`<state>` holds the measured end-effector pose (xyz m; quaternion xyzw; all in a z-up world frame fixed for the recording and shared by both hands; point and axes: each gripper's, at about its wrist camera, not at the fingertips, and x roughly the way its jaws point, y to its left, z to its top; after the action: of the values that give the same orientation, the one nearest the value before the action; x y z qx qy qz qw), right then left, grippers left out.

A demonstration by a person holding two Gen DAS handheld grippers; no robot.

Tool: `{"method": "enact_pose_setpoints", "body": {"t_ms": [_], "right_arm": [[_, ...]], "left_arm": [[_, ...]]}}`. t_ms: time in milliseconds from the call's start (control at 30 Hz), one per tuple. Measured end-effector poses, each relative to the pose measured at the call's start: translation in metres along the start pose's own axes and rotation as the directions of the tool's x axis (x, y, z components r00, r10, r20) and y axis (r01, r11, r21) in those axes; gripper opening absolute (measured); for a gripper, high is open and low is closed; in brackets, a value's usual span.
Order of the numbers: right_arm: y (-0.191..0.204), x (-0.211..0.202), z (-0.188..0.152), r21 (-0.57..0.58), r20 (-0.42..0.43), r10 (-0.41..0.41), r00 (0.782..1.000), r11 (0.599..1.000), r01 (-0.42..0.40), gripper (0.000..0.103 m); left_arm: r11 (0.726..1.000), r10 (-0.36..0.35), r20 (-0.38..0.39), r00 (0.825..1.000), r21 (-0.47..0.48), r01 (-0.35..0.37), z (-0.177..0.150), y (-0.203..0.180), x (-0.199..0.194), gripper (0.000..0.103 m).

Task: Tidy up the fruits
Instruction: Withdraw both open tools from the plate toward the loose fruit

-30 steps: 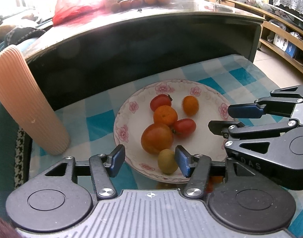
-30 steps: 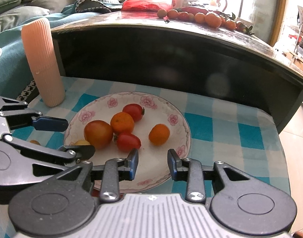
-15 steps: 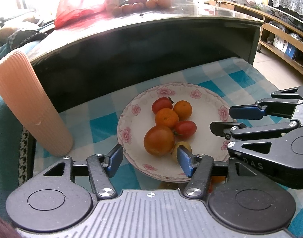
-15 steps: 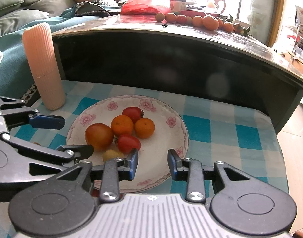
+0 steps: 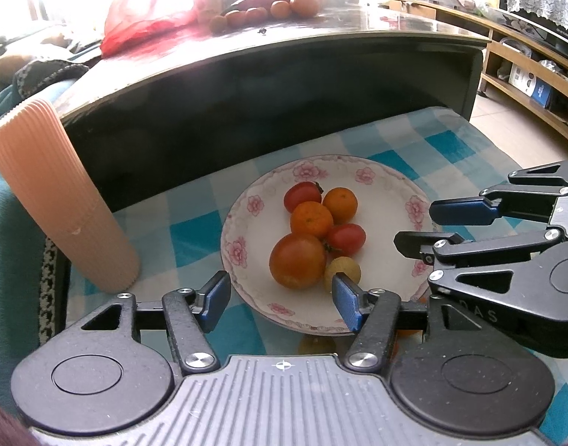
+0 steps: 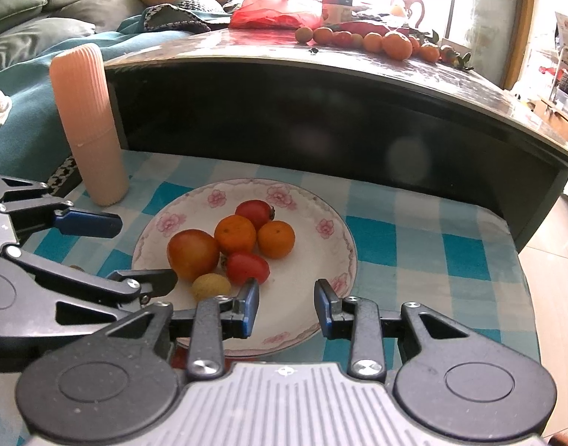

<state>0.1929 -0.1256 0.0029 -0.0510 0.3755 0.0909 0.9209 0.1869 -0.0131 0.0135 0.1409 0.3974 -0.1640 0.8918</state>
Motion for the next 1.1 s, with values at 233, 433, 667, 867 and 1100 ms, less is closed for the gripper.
{"method": "enact_pose_setpoints", "body": {"t_ms": [233,433,667,867,1100], "right_arm": [[0.001,-0.005,-0.003,-0.005,-0.002,0.001,1.0,1.0,-0.001,0.048],[0.002,-0.007,-0.005,-0.009,-0.011,0.009,1.0,1.0,-0.009,0.048],[0.003,-0.01,-0.008,-0.009,-0.019,0.015,1.0,1.0,-0.015,0.048],[0.005,-0.013,-0.012,-0.015,-0.026,0.021,0.999,1.0,-0.022,0.048],[0.01,-0.019,-0.03,-0.048,-0.057,0.064,0.996,0.997,-0.066,0.051]], "left_arm": [[1.0,-0.007,0.001,1.0,0.017,0.007,-0.003,-0.002,-0.005,0.068],[1.0,-0.011,-0.003,1.0,0.026,0.011,-0.005,-0.002,-0.006,0.068],[0.999,-0.021,-0.007,1.0,0.035,0.021,-0.009,-0.003,-0.009,0.068],[0.997,-0.053,-0.017,0.998,0.063,0.054,-0.02,-0.005,-0.014,0.069],[0.989,-0.09,-0.055,0.994,0.11,0.096,-0.042,-0.006,-0.017,0.071]]}}
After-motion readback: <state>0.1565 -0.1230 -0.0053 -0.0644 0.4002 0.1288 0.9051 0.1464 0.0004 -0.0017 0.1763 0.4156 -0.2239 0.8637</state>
